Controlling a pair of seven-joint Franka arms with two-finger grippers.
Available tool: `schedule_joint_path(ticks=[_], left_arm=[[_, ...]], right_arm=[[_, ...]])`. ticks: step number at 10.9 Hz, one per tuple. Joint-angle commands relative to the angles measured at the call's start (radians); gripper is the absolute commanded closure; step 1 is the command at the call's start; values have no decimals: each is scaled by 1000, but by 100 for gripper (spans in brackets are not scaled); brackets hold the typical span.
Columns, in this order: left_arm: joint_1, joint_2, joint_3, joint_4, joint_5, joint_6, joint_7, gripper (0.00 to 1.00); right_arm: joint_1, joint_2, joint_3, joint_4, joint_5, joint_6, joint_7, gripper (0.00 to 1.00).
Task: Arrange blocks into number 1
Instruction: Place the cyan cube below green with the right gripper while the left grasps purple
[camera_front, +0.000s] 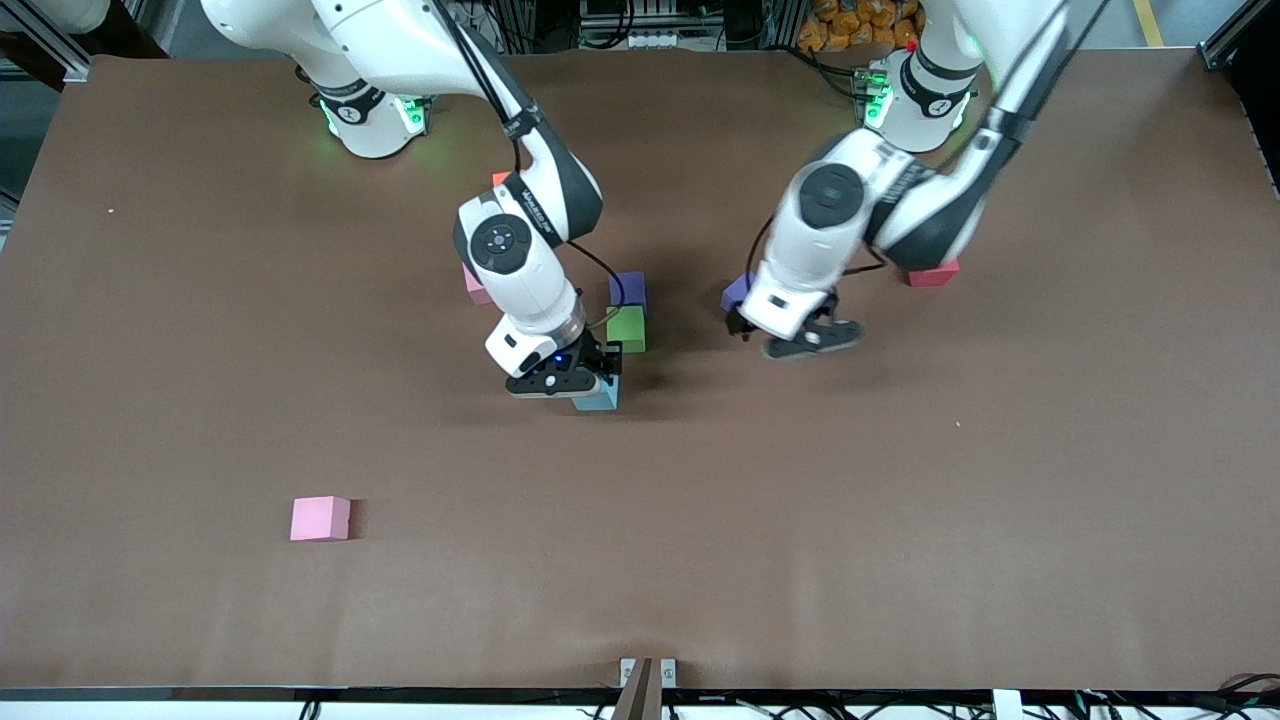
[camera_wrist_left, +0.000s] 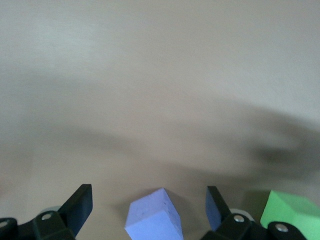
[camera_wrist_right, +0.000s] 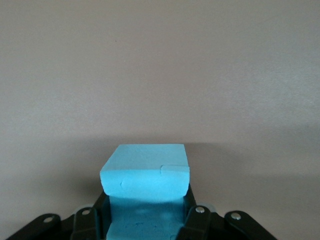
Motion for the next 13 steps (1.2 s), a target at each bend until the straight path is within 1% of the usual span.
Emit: schedule_joint_path(ticks=[1,2,4,5,9,13], left_arm=[[124,-16,-37,-22,-119,13,3,0],[138,-13,-35,-19,-137,10,-6,0],[123,-3,-37,-22,-125,-5,-94,0],[124,-3,-35,-25,-124,-17,-101,0],[130,23,-35,-47,-124,-22,-141,0],[104,19,-40,-56,-122,-74,-227,0]], right_arm=[[37,61,-40,115,14,-114,34,54],[49,67,-46,124,14,-131,46,54],[71,86,-44,153,17,-133,83,54],[83,98,-44,156,17,-132,83,54],[109,118,-43,150,19,-129,94,54],[121,112,-37,117,17,-132,89,54]])
